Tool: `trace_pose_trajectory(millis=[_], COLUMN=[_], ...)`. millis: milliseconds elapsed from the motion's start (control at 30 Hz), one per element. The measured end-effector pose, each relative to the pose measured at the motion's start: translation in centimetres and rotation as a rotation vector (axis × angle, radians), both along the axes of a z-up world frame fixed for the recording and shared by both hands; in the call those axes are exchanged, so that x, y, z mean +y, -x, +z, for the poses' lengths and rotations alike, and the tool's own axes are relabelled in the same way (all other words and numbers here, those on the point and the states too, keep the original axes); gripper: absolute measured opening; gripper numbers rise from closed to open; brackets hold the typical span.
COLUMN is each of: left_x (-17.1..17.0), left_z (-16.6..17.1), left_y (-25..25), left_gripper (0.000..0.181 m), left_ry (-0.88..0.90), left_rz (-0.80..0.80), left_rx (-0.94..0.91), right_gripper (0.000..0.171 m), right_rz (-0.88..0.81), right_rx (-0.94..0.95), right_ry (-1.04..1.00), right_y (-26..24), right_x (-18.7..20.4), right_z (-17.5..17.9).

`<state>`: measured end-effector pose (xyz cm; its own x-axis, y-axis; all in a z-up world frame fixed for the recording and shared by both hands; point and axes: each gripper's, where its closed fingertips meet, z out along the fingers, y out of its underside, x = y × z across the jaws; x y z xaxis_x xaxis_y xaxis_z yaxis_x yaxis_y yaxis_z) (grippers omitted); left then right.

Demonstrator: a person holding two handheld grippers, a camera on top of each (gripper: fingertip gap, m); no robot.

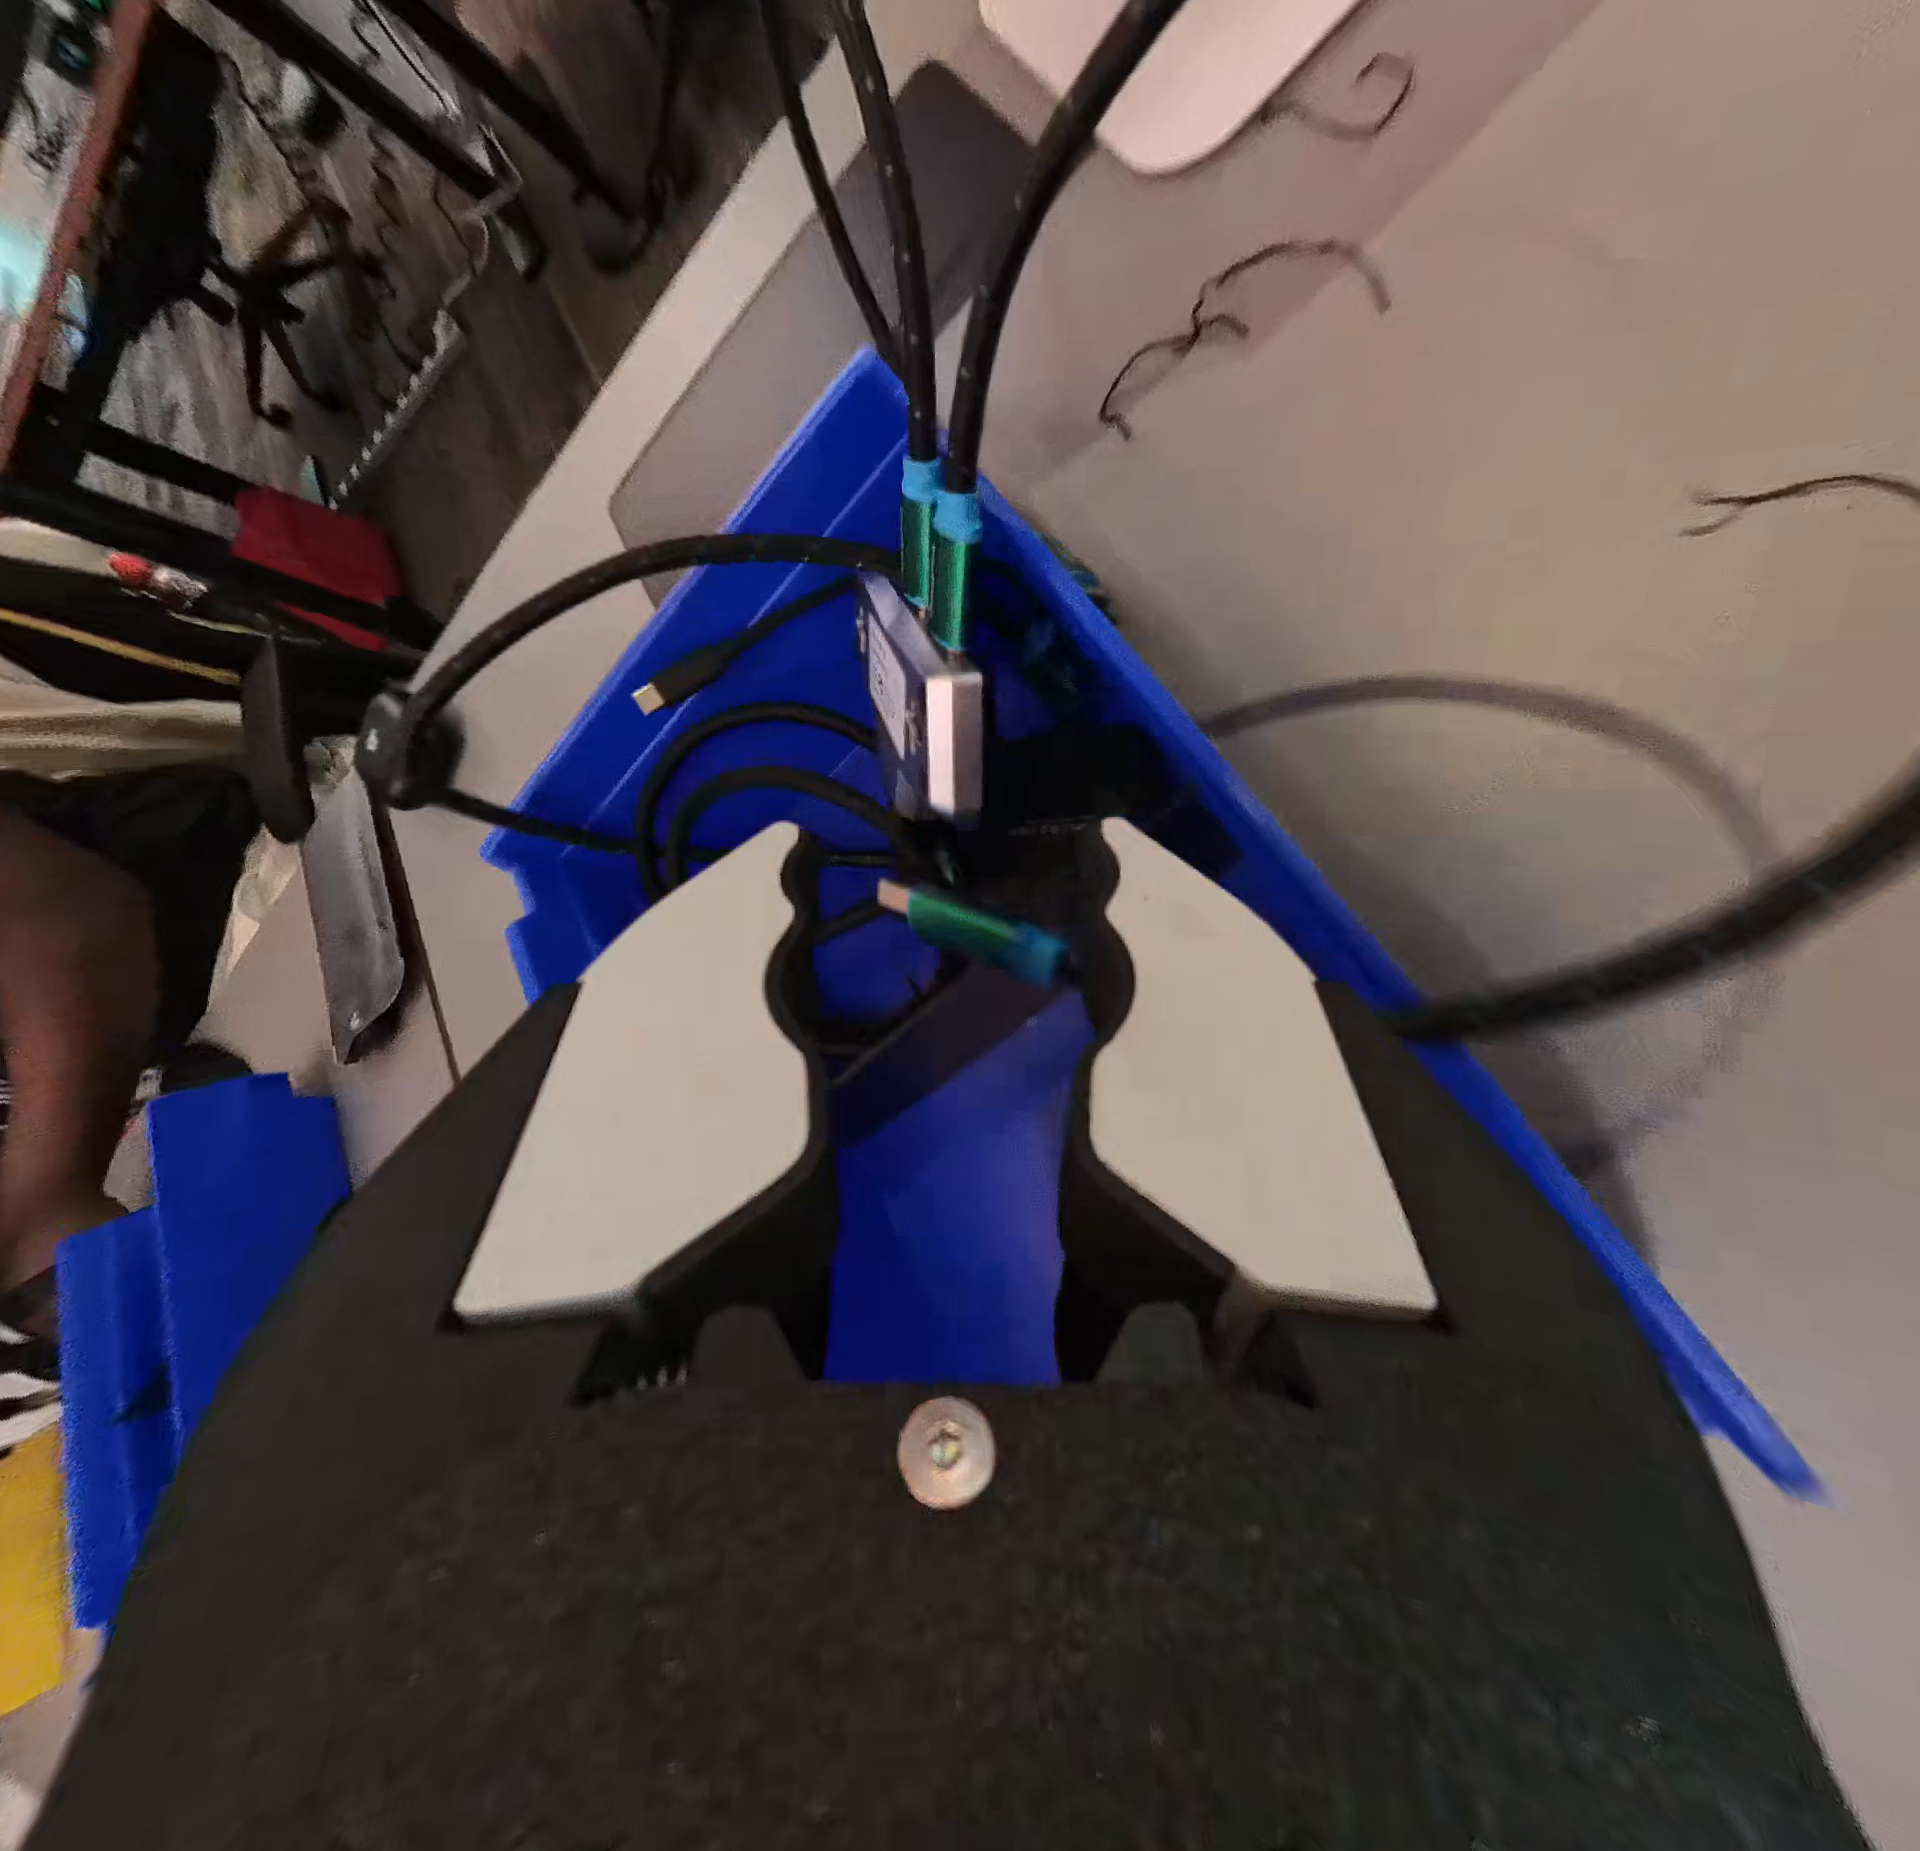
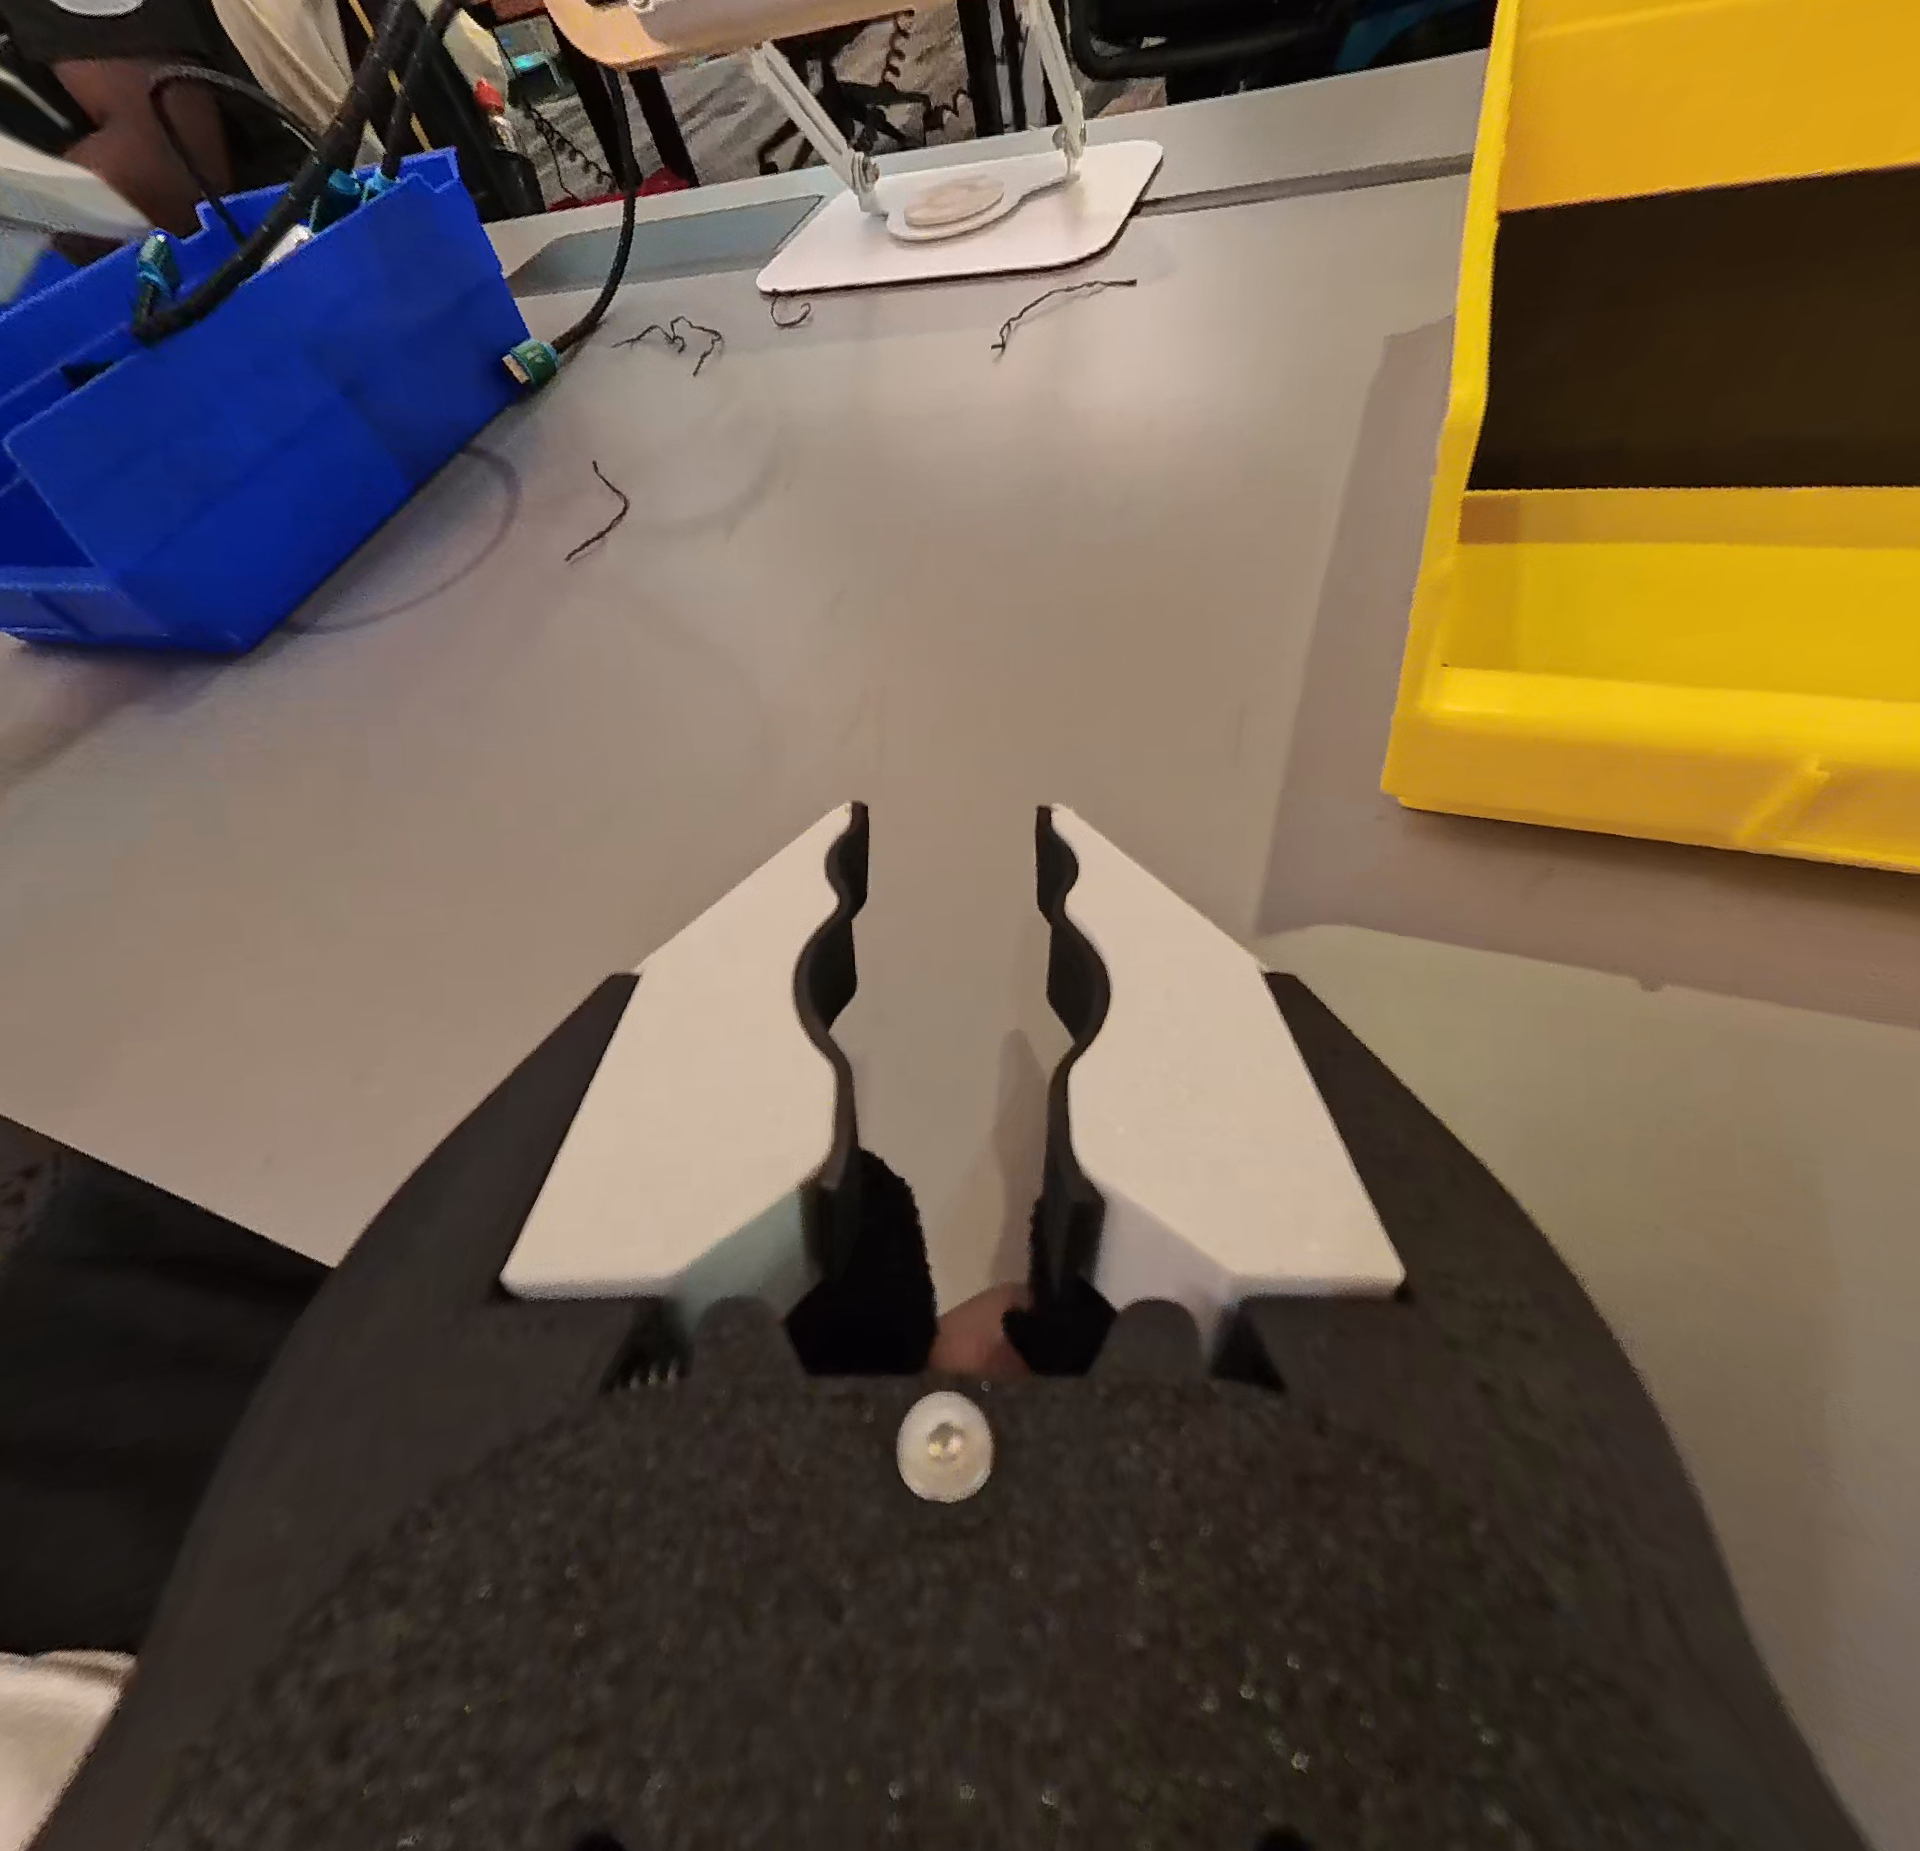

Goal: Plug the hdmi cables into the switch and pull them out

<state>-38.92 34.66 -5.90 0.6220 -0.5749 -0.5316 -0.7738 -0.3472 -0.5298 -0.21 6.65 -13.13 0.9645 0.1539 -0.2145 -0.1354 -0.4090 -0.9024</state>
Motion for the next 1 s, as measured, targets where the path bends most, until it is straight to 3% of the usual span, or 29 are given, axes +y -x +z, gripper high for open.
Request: trace_pose_trajectory(millis=[200, 333, 400, 567, 767, 1000], left_x=[4.9, 6.2, 6.4, 7.1, 5.8, 3.0], left_z=[-4.1, -5.2, -6.2, -6.4, -4.3, 2.6], left_y=[0.6, -0.1, -0.1, -0.1, 0.8, 1.7], left_gripper=[0.046, 0.042, 0.031, 0.030, 0.022, 0.021], left_ry=[0.182, 0.250, 0.306, 0.316, 0.220, 0.107], left_rz=[0.076, 0.062, 0.054, 0.082, 0.065, -0.022], left_rx=[0.122, 0.133, 0.162, 0.188, 0.218, 0.006], right_gripper=[0.031, 0.031, 0.031, 0.031, 0.031, 0.031], right_rz=[0.008, 0.018, 0.027, 0.059, 0.066, 0.067], right_rx=[0.046, 0.078, 0.090, 0.100, 0.102, 0.156], right_ry=[0.034, 0.066, 0.082, 0.113, 0.129, 0.126], right_y=[-0.2, -0.2, 0.1, 0.8, 0.8, 0.8], right_x=[0.0, 0.1, 0.1, 0.3, 0.4, 0.2], right_z=[-0.7, -1.4, -1.8, -2.4, -2.8, -2.3])
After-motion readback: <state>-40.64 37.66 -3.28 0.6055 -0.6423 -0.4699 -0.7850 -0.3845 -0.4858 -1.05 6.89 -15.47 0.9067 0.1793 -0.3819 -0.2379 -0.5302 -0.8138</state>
